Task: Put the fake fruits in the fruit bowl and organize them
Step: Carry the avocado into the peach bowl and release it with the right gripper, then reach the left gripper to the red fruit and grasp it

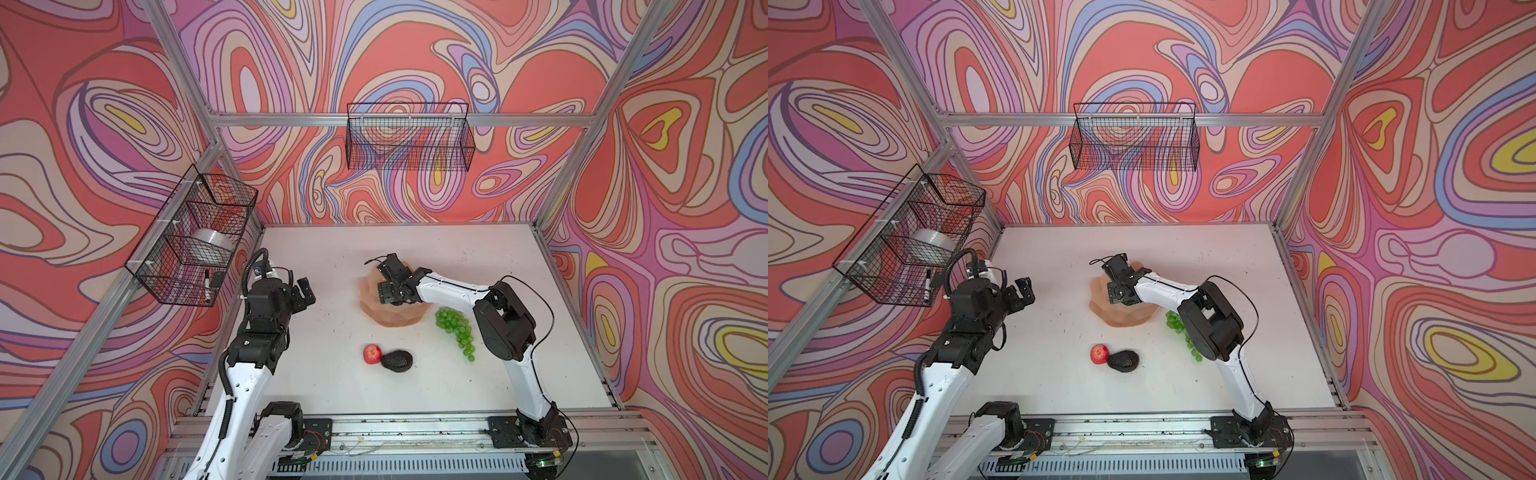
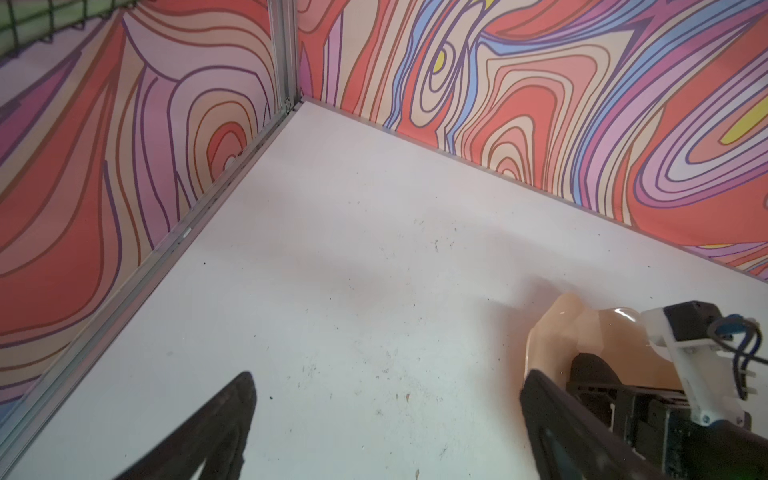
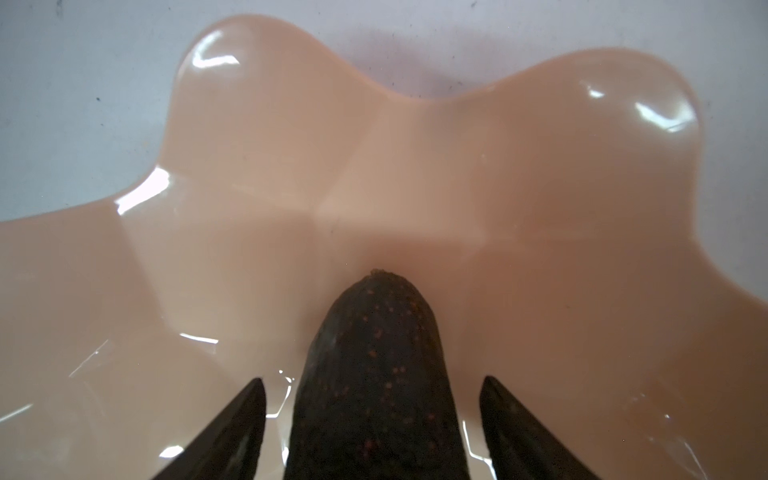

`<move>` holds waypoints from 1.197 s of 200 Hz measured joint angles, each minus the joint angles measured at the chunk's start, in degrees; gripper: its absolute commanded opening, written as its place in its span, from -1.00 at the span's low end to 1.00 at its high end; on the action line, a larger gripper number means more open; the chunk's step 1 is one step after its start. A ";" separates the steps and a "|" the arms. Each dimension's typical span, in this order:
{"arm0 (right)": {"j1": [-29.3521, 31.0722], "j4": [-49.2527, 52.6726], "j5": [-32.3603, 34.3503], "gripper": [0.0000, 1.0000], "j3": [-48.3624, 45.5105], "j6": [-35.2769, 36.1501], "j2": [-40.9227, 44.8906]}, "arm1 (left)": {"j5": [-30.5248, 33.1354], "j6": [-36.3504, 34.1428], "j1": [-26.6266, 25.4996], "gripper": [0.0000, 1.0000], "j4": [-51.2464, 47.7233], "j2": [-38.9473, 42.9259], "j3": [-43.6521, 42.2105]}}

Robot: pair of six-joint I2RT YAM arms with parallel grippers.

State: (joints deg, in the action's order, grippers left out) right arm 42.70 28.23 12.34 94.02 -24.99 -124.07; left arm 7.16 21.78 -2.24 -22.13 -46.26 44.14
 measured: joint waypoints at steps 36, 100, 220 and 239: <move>-0.52 -1.64 2.25 0.88 -3.89 -0.11 9.27 | -7.26 3.80 0.00 0.83 -7.54 0.11 1.84; -0.79 -9.68 7.28 0.96 -20.85 -3.58 34.10 | -16.68 12.20 -12.44 0.77 -16.41 -0.24 -1.60; -0.96 -9.60 11.87 0.97 -35.89 -8.37 46.69 | -10.16 20.28 -35.08 0.79 -15.56 -15.76 -3.37; -0.96 -9.64 11.85 0.96 -36.76 -8.63 47.52 | -9.27 21.35 -37.64 0.80 -14.21 -19.30 -2.58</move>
State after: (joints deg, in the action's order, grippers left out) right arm 41.74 18.59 24.18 57.25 -33.63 -76.55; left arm -2.11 43.13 -39.88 -36.34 -65.56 41.56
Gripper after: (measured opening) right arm 0.982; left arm 0.898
